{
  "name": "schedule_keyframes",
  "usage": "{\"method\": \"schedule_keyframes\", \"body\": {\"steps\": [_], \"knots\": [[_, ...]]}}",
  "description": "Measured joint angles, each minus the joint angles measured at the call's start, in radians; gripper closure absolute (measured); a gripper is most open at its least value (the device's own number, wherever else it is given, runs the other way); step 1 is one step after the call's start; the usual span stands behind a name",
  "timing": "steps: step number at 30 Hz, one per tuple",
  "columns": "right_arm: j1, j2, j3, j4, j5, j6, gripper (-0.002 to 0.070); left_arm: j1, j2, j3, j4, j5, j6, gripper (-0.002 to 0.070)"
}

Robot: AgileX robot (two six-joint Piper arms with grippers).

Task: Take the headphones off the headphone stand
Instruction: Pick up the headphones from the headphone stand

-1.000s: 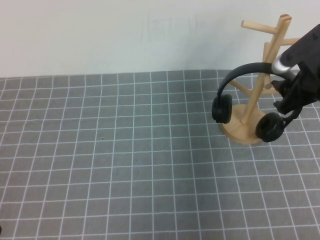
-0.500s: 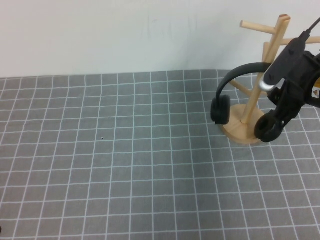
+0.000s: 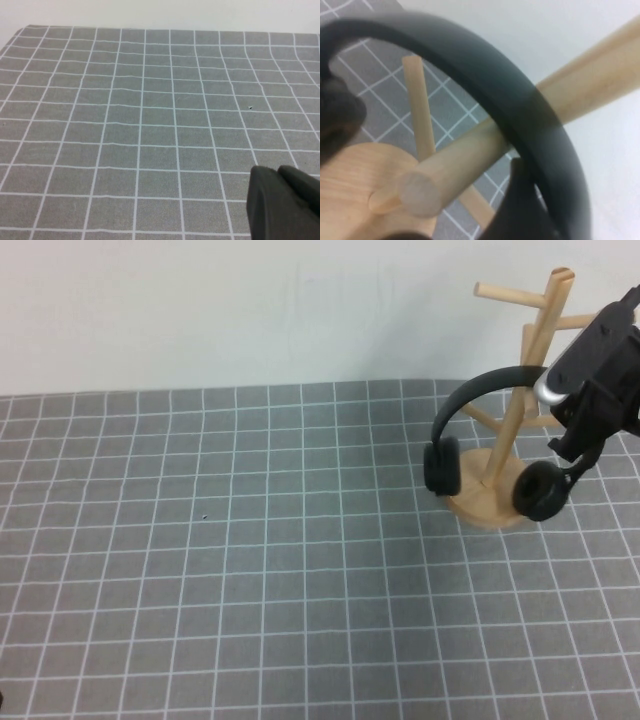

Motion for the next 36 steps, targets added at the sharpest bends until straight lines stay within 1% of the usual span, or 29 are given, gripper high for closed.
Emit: {"method": "schedule_keyframes", "body": {"steps": [3, 8, 10, 12, 17, 23, 25, 28, 33, 36], "knots": [[0.000, 0.024, 0.000, 0.000, -0.018, -0.020, 0.0273, 0.000, 0.000, 0.000, 0.000, 0.000, 0.000, 0.0678], [0.000, 0.062, 0.000, 0.001, -0.027, -0.036, 0.0289, 0.000, 0.000, 0.000, 0.000, 0.000, 0.000, 0.0678], [0.000, 0.066, 0.000, 0.001, -0.037, -0.039, 0.0306, 0.000, 0.000, 0.000, 0.000, 0.000, 0.000, 0.0678], [0.000, 0.066, 0.000, 0.001, -0.053, -0.039, 0.0346, 0.000, 0.000, 0.000, 0.000, 0.000, 0.000, 0.0678], [0.000, 0.066, 0.000, 0.001, -0.072, -0.039, 0.0485, 0.000, 0.000, 0.000, 0.000, 0.000, 0.000, 0.0678], [0.000, 0.066, 0.000, 0.001, -0.068, -0.043, 0.0619, 0.000, 0.000, 0.000, 0.000, 0.000, 0.000, 0.0678], [0.000, 0.063, 0.000, 0.005, -0.053, -0.043, 0.0633, 0.000, 0.000, 0.000, 0.000, 0.000, 0.000, 0.0678], [0.000, 0.036, 0.000, 0.023, -0.002, -0.045, 0.0634, 0.000, 0.000, 0.000, 0.000, 0.000, 0.000, 0.0678], [0.000, -0.057, 0.000, 0.081, 0.115, -0.043, 0.0634, 0.000, 0.000, 0.000, 0.000, 0.000, 0.000, 0.0678], [0.008, -0.140, 0.000, 0.109, 0.222, -0.035, 0.0634, 0.000, 0.000, 0.000, 0.000, 0.000, 0.000, 0.0678]]}}
